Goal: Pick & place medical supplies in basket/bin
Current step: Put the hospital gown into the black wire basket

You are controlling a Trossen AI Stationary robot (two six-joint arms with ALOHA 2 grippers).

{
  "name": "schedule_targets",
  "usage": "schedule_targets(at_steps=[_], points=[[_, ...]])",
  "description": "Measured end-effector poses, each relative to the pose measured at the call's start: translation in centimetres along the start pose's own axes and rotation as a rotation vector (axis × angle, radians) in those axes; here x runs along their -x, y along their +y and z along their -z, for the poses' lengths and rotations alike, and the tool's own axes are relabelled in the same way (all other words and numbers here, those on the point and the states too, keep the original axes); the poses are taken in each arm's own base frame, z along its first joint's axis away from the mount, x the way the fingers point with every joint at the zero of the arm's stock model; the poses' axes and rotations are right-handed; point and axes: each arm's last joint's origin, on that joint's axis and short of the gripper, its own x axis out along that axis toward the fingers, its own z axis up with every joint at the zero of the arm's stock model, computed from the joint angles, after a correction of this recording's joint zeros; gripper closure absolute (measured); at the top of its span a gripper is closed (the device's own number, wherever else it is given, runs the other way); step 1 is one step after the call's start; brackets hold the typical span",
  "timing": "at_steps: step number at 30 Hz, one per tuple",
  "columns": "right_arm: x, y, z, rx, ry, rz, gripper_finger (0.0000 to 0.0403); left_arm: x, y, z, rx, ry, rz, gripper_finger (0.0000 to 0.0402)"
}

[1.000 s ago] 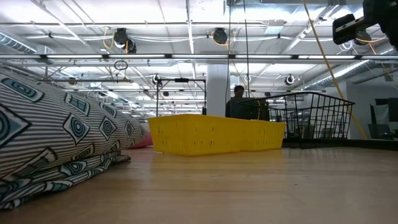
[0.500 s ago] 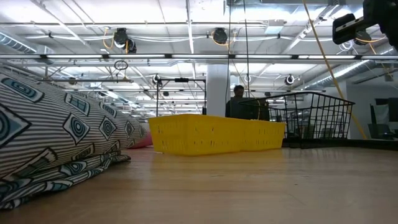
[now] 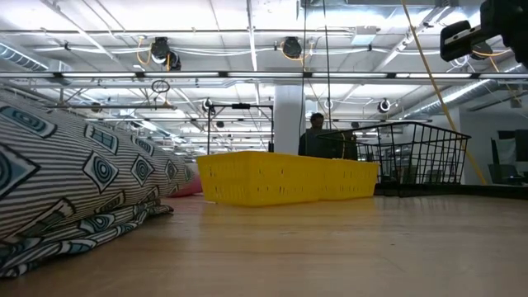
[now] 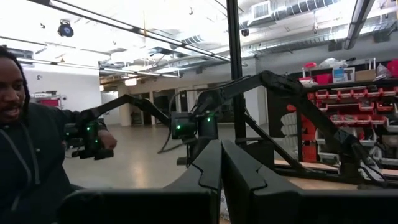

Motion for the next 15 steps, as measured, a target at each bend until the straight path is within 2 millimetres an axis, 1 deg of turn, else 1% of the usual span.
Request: schedule_targets(at_steps=[4,7,10,13,15], points=[[0.0,0.0,0.0,0.022,-0.005,0.002,0.0403,-2.1,-0.6,0.4,-0.051,0.04,-0.014,0.0192],[0.0,0.0,0.0,0.026,-0.004,0.002,0.0403,-2.9,-0.8,0.5,-0.082,0.048,-0.025,0.0192],[0.0,0.0,0.0,0.024,-0.002,0.001,0.0403,-3.1,-0.3,-0.1,-0.101,0.075,-0.036,0.0192],[0.0,0.0,0.0,0.023,-0.001,0.001,0.0403,-3.3,0.7,-1.2,-0.041,0.143,-0.052,0.019],[0.0,0.0,0.0,0.025,-0.001,0.001,0.0403,-3.5,1.3,-1.8,-0.004,0.204,-0.047,0.018]])
